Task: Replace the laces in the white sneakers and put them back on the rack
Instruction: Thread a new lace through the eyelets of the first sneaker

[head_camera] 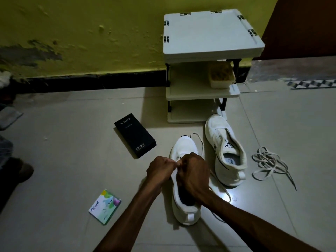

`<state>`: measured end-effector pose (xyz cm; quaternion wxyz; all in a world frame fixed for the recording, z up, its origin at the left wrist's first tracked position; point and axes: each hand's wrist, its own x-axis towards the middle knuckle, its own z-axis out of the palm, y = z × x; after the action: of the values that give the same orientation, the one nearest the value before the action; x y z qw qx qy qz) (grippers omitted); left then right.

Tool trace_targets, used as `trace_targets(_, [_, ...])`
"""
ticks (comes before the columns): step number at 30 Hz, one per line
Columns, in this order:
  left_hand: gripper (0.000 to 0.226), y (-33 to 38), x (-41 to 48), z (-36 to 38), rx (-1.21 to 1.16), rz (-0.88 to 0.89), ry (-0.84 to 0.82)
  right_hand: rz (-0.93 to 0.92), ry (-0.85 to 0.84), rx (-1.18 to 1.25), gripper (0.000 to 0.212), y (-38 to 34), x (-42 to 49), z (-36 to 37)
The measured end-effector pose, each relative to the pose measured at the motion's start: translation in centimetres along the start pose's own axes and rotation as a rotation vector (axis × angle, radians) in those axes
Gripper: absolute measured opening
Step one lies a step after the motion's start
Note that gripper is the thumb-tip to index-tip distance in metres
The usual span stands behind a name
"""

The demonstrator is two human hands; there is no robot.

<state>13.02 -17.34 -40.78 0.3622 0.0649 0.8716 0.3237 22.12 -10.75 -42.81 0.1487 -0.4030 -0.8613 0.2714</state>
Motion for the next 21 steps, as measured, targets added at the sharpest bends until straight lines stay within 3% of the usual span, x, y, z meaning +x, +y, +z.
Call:
trace_targets(4, [0.02,-0.3,0.9,-0.4,-0.215,-0.048,-0.064,0.061,-0.007,0.179,0.029,0.4,0.0,-0.3])
trace_targets(12, [0.021,-1.3,0.8,0.0,-0.383,-0.026,-0.103,0.103,-0.059,0.228,0.006,0.8,0.5,-0.6])
trace_targets(21, [0.003,-1.2,0.4,0.3,-0.39,0.018,-0.095,0.018,-0.088,0.335,0.022,0.9,0.8,-1.7])
